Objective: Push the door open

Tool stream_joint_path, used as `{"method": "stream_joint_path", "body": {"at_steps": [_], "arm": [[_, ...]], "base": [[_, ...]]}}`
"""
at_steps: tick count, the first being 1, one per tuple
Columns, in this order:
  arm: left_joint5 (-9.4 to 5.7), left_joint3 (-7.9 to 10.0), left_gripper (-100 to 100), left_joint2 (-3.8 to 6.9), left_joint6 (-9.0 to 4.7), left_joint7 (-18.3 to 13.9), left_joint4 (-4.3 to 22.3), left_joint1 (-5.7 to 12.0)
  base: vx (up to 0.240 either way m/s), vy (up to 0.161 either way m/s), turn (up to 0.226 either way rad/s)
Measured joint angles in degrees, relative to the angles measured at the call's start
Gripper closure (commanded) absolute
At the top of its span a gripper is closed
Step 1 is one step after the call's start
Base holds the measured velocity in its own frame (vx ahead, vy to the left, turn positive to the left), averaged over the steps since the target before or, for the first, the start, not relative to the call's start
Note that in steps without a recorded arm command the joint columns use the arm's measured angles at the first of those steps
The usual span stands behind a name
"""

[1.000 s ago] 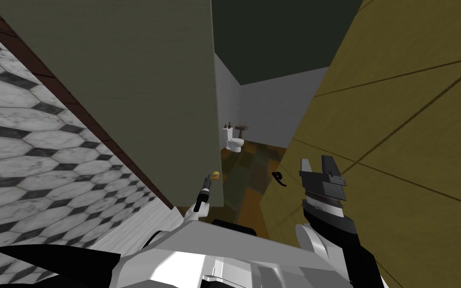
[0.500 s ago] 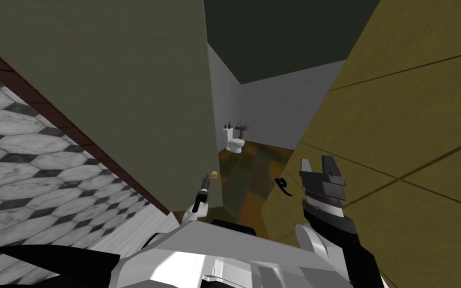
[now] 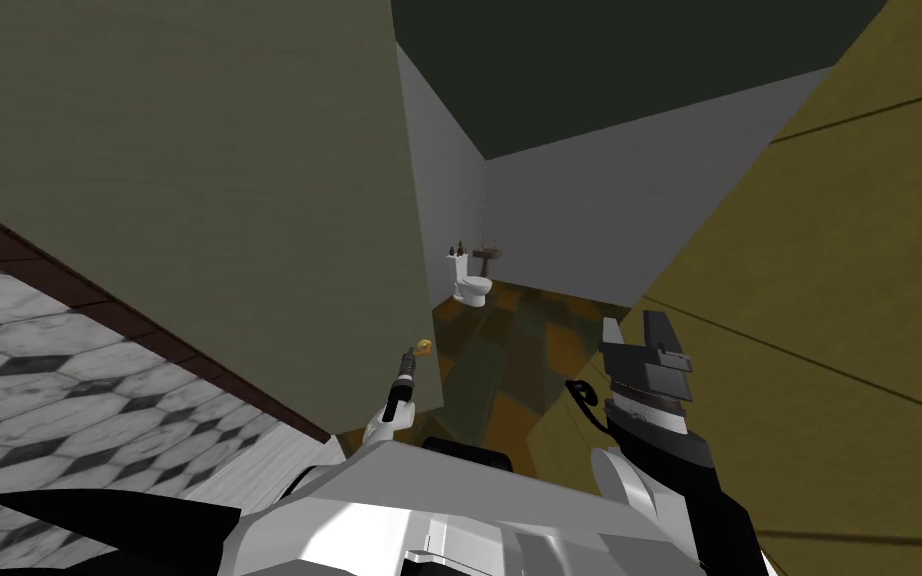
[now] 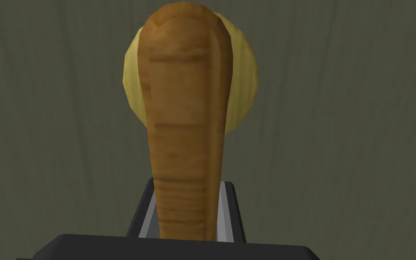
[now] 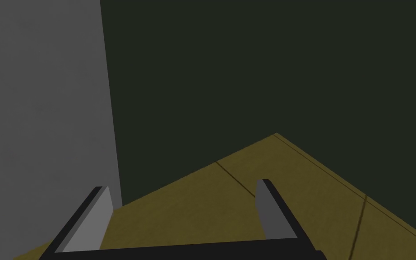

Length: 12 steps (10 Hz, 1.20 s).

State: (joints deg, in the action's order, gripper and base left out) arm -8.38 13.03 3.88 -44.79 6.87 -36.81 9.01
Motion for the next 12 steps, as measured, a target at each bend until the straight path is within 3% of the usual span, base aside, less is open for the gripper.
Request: {"method": "stream_joint_path", "body": {"at_steps": [1, 3, 4, 5, 7, 9, 12], "arm": [[-0.43, 0.74, 100, 0.25, -1.69, 0.32, 2.98, 1.5], [-0.88, 1.56, 100, -0.29, -0.55, 1.3, 0.46, 0.25], [-1.32, 2.31, 100, -0.1, -1.63, 1.75, 2.66, 1.25], [-1.51, 2.64, 100, -0.01, -1.78, 1.91, 2.36, 1.04], [-2.22, 3.97, 100, -0.98, -1.29, 3.3, 1.2, 0.52], [-2.99, 5.35, 100, -1.29, -1.92, 4.29, 1.77, 0.93], [-4.23, 7.68, 100, -2.5, -1.71, 6.22, 0.91, 0.94]], "base": [[0.121, -0.003, 0.025], [0.161, -0.021, 0.075], [0.126, -0.021, 0.033], [0.157, -0.019, 0.082], [0.212, -0.015, 0.095], [0.199, -0.018, 0.064], [0.226, -0.027, 0.091]]}}
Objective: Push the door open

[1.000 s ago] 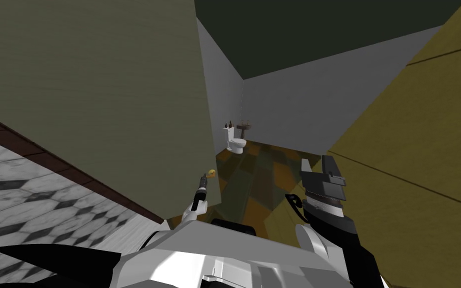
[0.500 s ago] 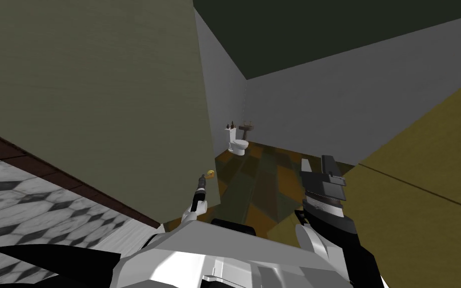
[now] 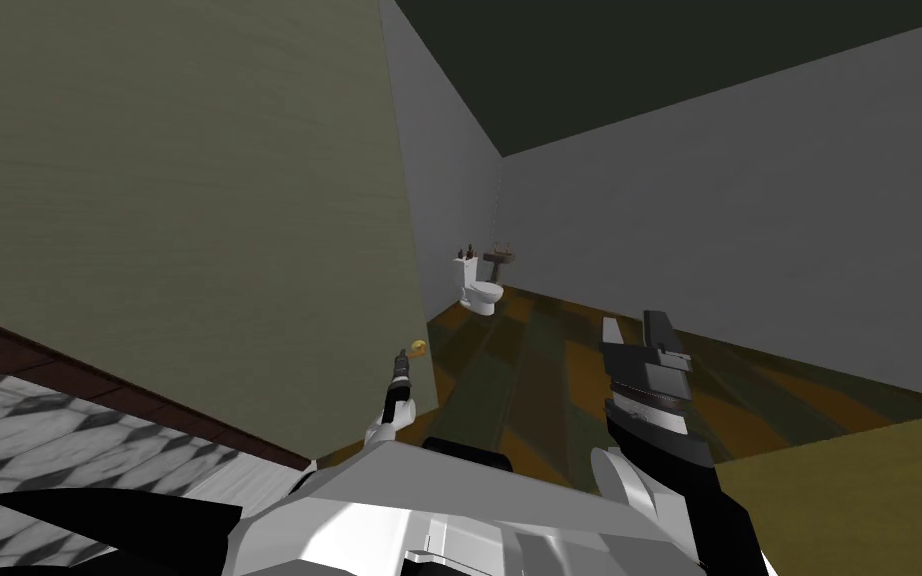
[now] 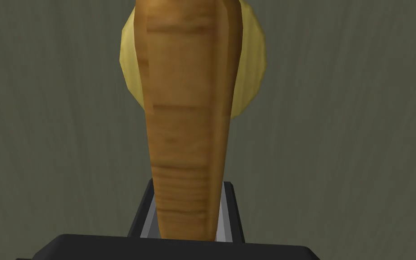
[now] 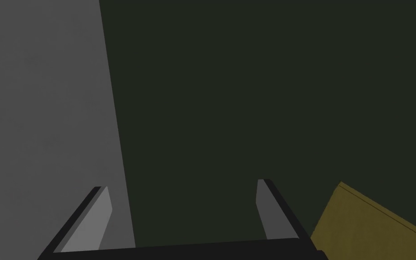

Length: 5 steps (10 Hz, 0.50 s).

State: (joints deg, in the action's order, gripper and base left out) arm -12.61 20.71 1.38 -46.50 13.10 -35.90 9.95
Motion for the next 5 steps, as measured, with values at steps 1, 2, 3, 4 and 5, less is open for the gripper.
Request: {"method": "stream_joint_path", "body": {"at_steps": [1, 2, 3, 4, 5], "arm": [[-0.37, 0.72, 100, -0.37, -0.5, 0.45, 0.24, 0.06], [-0.77, 1.5, 100, -0.95, -0.85, 1.01, 0.15, -0.02], [-1.15, 2.24, 100, -1.64, -1.06, 1.59, 0.1, -0.07], [-1.49, 2.87, 100, -2.2, -1.08, 2.06, -0.06, -0.08], [-1.74, 3.38, 100, -2.87, -0.78, 2.46, -1.09, -0.5]], "base": [[0.219, -0.037, 0.095], [0.206, -0.008, 0.096], [0.18, 0.003, 0.066], [0.148, -0.019, 0.052], [0.057, 0.001, 0.045]]}}
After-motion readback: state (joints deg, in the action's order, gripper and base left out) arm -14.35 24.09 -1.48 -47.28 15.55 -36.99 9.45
